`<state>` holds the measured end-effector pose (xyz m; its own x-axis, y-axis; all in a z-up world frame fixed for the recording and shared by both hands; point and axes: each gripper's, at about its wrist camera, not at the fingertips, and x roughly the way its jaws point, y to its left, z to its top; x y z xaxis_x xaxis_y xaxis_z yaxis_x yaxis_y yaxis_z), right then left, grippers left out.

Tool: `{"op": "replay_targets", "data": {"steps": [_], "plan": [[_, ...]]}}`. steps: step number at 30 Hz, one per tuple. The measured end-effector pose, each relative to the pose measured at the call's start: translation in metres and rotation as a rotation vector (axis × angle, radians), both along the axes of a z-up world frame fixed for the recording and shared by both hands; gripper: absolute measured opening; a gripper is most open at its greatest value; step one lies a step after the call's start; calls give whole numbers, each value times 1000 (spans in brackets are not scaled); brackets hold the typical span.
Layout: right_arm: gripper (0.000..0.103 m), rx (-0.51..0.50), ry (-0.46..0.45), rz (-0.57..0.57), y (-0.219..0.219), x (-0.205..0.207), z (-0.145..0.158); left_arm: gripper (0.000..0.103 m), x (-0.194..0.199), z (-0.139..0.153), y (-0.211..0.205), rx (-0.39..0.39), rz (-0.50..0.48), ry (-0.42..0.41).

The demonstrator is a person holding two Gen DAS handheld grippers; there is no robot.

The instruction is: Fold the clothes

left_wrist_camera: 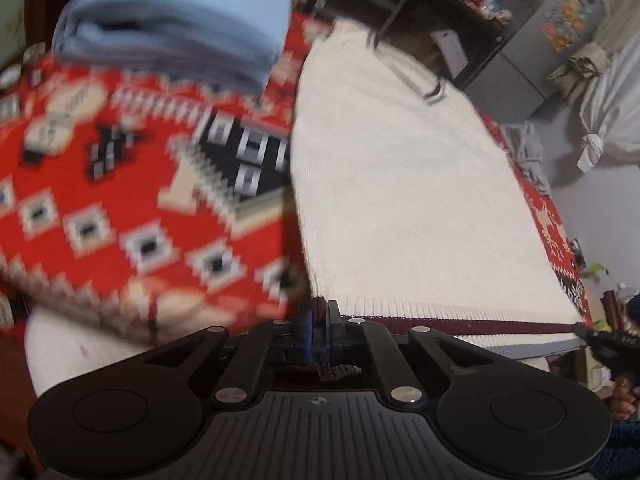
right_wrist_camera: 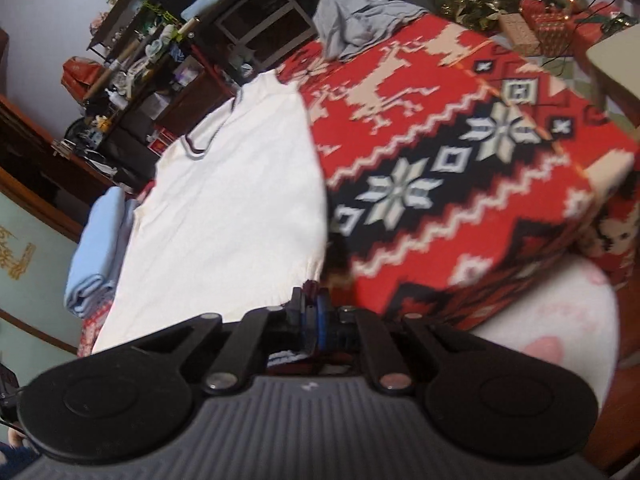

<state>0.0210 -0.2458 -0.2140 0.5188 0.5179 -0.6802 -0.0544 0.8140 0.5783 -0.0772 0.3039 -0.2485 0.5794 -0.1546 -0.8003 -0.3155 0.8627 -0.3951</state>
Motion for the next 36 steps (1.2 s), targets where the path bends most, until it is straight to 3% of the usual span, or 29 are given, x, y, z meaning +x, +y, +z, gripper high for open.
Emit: {"op": "replay_targets", "data": {"steps": [3,7,17,21,23,26,32,36], "plan": [[5,-17,35,12,-4,-7,-8,6,-5,-1,-7,32,-11,-3],[5,-33,44,11,-5,-11,-20,6,-5,-11,-4,12,-16,6],[5,-66,17,36,-2,-9,-27,7,-8,-9,-9,37,-35,-5],[8,-89,6,73,3,-9,-24,19,-6,0,-16,111,-48,13],[18,-106,9,74,3,-9,-22,22,-8,4,-14,153,-42,23],[24,-123,8,68,-4,-10,-16,22,-14,12,-5,162,-18,22],[25,-180,-25,58,-21,-7,8,24,-14,40,6,194,-18,-35],[26,-226,-136,40,-27,9,46,38,9,66,9,247,-46,-124]]}}
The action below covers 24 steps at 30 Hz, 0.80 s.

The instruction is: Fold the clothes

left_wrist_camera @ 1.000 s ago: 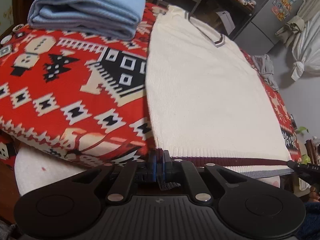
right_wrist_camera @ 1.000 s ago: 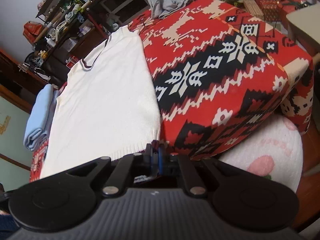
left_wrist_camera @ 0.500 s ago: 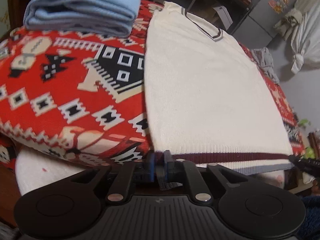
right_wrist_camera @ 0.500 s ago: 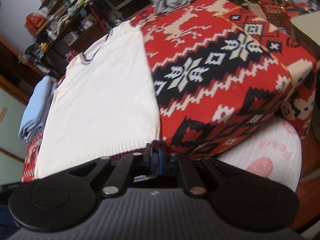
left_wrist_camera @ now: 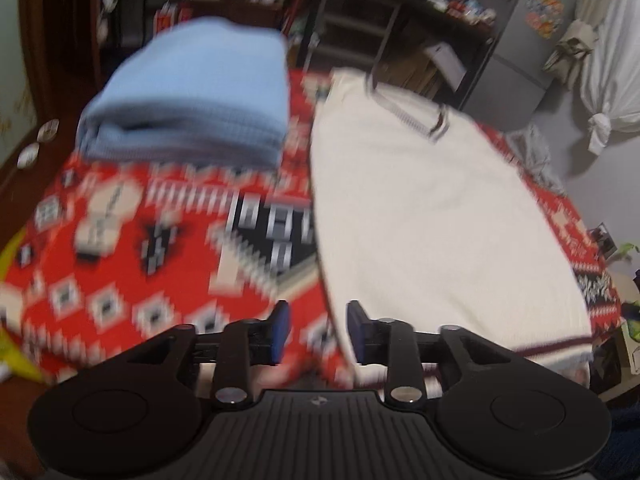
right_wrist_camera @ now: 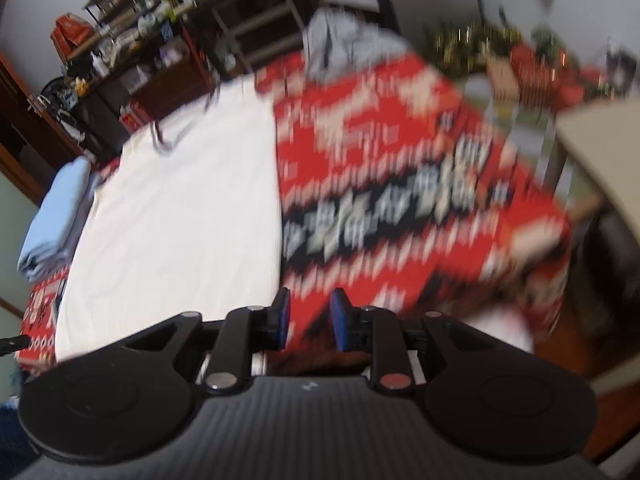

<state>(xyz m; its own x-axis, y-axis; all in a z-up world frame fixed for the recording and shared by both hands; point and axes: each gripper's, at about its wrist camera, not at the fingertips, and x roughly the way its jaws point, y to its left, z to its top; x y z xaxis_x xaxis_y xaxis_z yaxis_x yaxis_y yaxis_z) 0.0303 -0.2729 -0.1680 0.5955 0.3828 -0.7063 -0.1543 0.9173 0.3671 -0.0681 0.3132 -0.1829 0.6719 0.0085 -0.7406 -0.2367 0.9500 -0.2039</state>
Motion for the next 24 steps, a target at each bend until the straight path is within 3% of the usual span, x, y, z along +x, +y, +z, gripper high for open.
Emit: {"op": "replay_targets", "data": {"steps": [6,12,16,20,22,24], "plan": [[27,-6,-166,39,22,58,59,45,78,39,-7,121,-76,-124],[32,7,-368,119,87,147,129,53,192,79,-6,166,-105,-251],[38,71,-457,178,141,211,161,60,272,96,-7,217,-117,-304],[40,104,-486,203,193,275,154,61,342,87,1,189,-96,-323],[40,65,-474,227,221,305,138,61,373,73,9,146,-94,-299],[40,0,-439,238,245,332,118,61,400,57,13,160,-83,-251]]}}
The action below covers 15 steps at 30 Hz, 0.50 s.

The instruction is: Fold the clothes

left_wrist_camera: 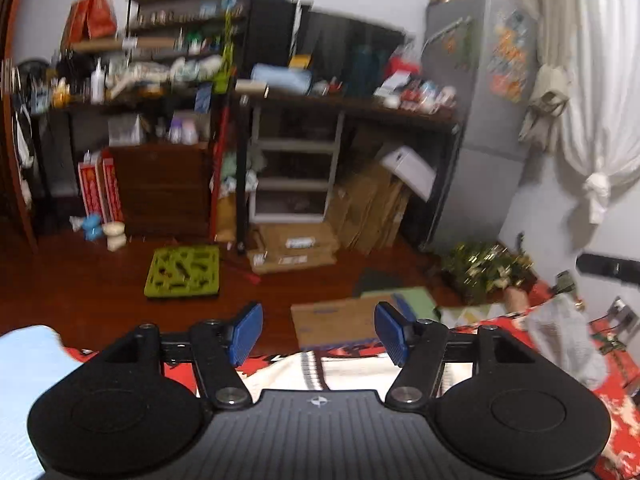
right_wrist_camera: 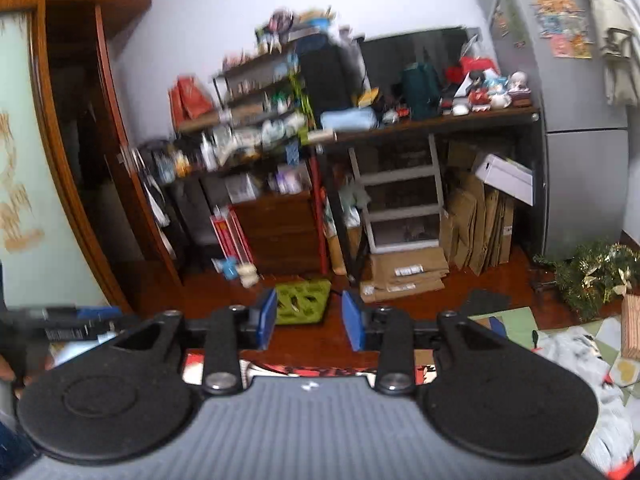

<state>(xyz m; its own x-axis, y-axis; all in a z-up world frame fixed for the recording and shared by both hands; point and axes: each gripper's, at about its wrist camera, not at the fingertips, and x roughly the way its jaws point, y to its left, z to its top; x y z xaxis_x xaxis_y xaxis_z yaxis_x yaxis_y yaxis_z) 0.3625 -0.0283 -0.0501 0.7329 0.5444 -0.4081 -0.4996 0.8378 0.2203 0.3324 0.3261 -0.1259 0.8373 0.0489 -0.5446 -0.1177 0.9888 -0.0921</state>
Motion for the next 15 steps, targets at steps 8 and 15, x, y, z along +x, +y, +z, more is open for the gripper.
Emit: {"op": "replay_targets", "data": {"steps": [8,15], "plan": [[43,-68,121,-67,69,78,-85,57,67,-69,24,-73,88,115],[41,-70,174,-77,87,128,-133,53,73,-97,42,-122,53,163]]}}
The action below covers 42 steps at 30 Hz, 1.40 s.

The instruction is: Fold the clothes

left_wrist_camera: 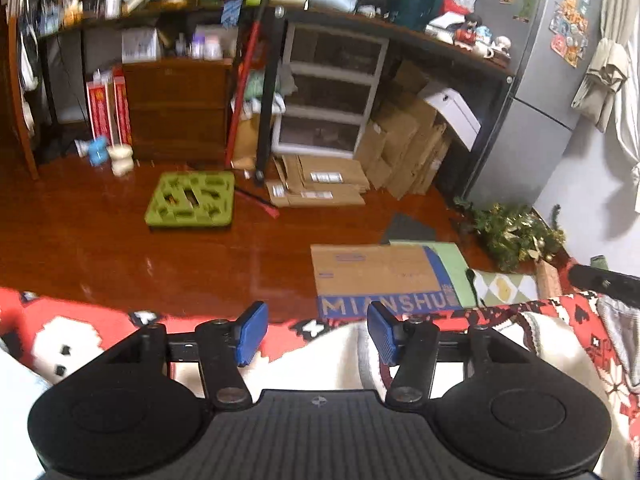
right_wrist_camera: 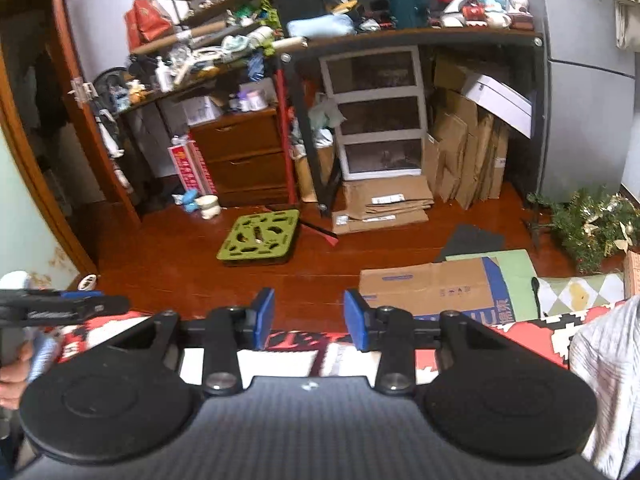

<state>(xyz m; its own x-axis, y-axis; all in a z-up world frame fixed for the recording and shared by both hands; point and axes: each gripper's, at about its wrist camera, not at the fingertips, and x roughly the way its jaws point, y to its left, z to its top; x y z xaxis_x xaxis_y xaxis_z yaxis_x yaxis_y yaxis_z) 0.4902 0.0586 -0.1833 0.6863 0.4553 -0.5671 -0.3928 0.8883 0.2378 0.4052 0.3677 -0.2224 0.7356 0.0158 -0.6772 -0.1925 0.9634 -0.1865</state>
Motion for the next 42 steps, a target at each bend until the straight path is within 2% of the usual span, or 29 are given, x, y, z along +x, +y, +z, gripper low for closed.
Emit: {"op": "replay_targets", "data": {"steps": [3,5,6,12,14,16,20,21,22,23,25,27,30,33,37,40,42], "plan": [[40,1,29,-54,-7,18,-24,53,1,-10,3,-38,-36,6],[30,-41,63,-51,-14,28,-37,53,3,-18,5,-82,-52,20],[30,-52,77,-49,-17,30,-43,53,3,-20,6,-96,-55,26],[30,-59,127,-87,-37,46,-67,53,1,-20,6,-62,-59,28],[27,-67,138,-82,-44,45,-72,49,0,-21,6,-44,-63,32],[27,-81,151,-73,-46,43,-76,40,2,-23,4,-22,-48,53],[27,-137,143,-42,-38,37,-77,38,5,-28,-4,47,-66,83],[27,-146,142,-30,-37,34,-76,34,5,-29,-5,62,-72,87],[24,-152,139,-20,-36,30,-74,26,6,-31,-6,77,-78,92],[16,-164,133,-11,-34,28,-75,22,6,-32,-7,91,-85,97],[10,-190,112,1,-30,17,-71,12,7,-34,-5,83,-92,92],[6,-200,93,4,-28,14,-71,10,6,-37,-2,65,-94,80],[4,-153,63,-36,-32,8,-65,8,4,-36,1,41,-73,49],[2,-45,42,-101,-47,9,-62,6,3,-33,3,17,-32,9],[0,-55,56,-176,-59,15,-69,6,8,-37,3,12,-9,25],[1,-5,62,-147,-60,14,-65,6,11,-36,3,14,-6,32],[5,45,44,-69,-53,12,-59,6,11,-37,3,15,-6,34]]}}
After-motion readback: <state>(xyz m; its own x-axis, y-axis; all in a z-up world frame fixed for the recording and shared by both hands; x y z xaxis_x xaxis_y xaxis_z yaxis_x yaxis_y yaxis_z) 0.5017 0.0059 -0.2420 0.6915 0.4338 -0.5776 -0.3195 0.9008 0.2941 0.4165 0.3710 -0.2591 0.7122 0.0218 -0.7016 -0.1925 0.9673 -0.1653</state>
